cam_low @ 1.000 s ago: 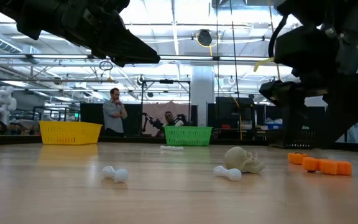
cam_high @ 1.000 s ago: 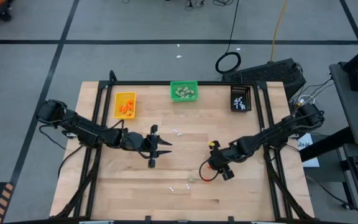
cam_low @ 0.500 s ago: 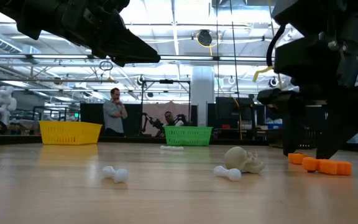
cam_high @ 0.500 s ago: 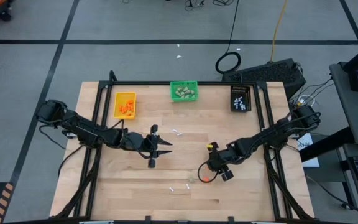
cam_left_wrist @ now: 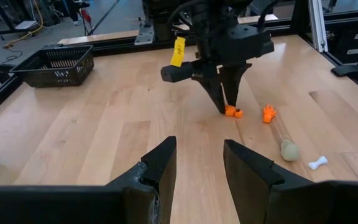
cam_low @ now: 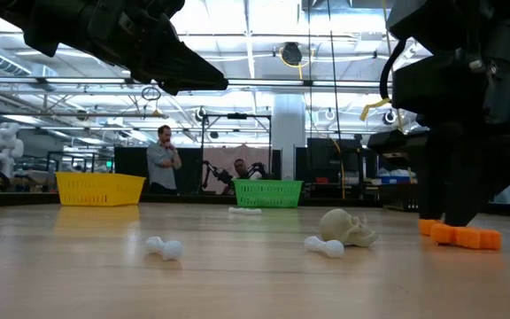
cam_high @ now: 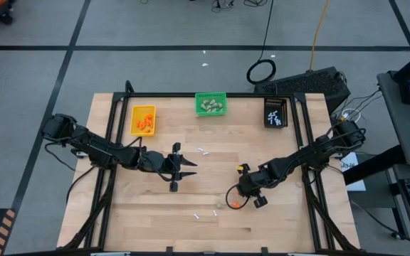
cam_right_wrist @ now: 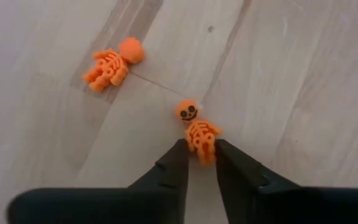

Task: Sort Halloween decoration
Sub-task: Put the orange skeleton toy into the yellow bin

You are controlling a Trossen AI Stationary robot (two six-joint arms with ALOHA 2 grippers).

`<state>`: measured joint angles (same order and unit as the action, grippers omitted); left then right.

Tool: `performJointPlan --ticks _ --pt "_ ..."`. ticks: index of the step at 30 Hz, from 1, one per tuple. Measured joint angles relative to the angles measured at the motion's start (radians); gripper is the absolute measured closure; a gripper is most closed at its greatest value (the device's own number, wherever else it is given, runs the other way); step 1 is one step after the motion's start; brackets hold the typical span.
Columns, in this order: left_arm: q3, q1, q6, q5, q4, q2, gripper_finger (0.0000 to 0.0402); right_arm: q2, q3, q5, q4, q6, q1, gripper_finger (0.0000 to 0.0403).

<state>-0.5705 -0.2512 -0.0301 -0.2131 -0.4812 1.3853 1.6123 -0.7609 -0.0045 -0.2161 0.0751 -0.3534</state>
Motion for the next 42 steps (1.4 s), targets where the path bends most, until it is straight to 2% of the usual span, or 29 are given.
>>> performJointPlan --ticks 8,23,27,33,42 --pt "0.000 0.000 0.000 0.000 0.000 0.000 0.0269 0.000 0.000 0.004 -0.001 -0.010 0.000 0.0396" --pt "0.000 0.000 0.000 0.000 -0.002 0.000 0.0269 -0.100 0.004 0.015 0.022 -0.102 0.000 0.0402" --pt "0.000 0.000 0.021 0.000 -0.003 0.000 0.0269 -0.127 0.003 0.112 0.032 -0.141 -0.002 0.0402" --pt "0.000 0.001 0.077 -0.005 -0.009 0.000 0.0269 -0.149 0.003 0.333 0.086 -0.133 -0.002 0.0402" --pt "0.000 0.001 0.078 -0.055 -0.041 0.000 0.0269 -0.150 0.002 0.695 0.390 0.029 -0.002 0.0403"
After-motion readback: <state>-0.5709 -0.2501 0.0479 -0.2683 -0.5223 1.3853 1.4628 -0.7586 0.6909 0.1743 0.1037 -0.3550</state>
